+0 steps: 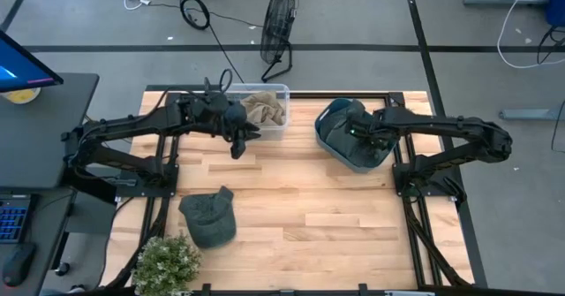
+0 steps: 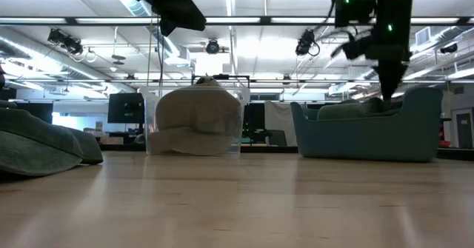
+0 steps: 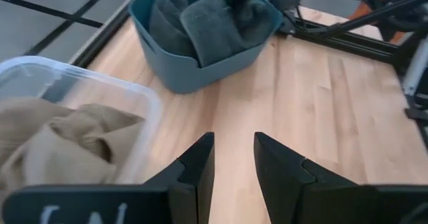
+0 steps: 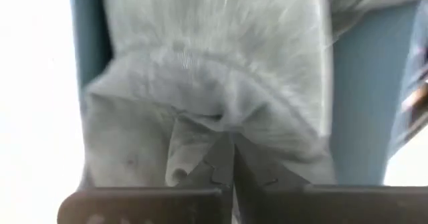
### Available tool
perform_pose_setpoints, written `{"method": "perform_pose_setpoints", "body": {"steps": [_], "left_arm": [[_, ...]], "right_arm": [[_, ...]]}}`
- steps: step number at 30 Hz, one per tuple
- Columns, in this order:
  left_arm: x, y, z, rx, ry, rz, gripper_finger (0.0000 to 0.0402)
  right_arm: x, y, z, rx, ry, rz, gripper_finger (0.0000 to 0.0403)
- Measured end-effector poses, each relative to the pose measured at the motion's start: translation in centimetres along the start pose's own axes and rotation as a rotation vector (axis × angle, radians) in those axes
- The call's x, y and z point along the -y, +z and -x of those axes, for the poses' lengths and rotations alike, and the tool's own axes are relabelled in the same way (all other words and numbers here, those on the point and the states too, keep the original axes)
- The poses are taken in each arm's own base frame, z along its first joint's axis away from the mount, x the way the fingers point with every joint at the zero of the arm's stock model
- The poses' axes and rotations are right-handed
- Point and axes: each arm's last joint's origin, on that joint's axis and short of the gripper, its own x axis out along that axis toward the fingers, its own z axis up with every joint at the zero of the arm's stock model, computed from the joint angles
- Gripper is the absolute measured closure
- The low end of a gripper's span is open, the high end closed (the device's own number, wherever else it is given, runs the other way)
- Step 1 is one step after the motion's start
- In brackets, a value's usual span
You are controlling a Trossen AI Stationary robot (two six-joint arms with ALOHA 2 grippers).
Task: Pick & Place hat
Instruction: Put the right black cap into the blue bin, then put the black cap into the blue bin
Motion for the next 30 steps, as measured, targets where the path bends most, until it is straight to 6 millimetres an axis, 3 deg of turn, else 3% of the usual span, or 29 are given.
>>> {"method": "perform_pose_setpoints", "body": {"steps": [7,12,16,22,30], "left_arm": [[3.4,-1.2,-0.1,-0.096,-0.104,-0.027,0.0291],[6.2,-3.7,0.4,-0.309,-0.142,0.036,0.0291],[8.5,-6.0,0.7,-0.485,-0.104,0.005,0.0291],[11.2,-8.4,0.5,-0.645,-0.056,0.028,0.0282],[13.8,-11.2,-0.8,-0.8,0.029,0.126,0.0199]], "right_arm": [[0.3,1.4,5.8,0.124,0.044,-0.018,0.0397],[-1.2,2.1,7.8,0.268,0.117,0.041,0.0396],[-3.0,2.5,8.0,0.353,0.209,0.141,0.0376],[-5.7,3.0,7.3,0.461,0.287,0.241,0.0313],[-8.2,3.0,4.7,0.51,0.325,0.282,0.0242]]}}
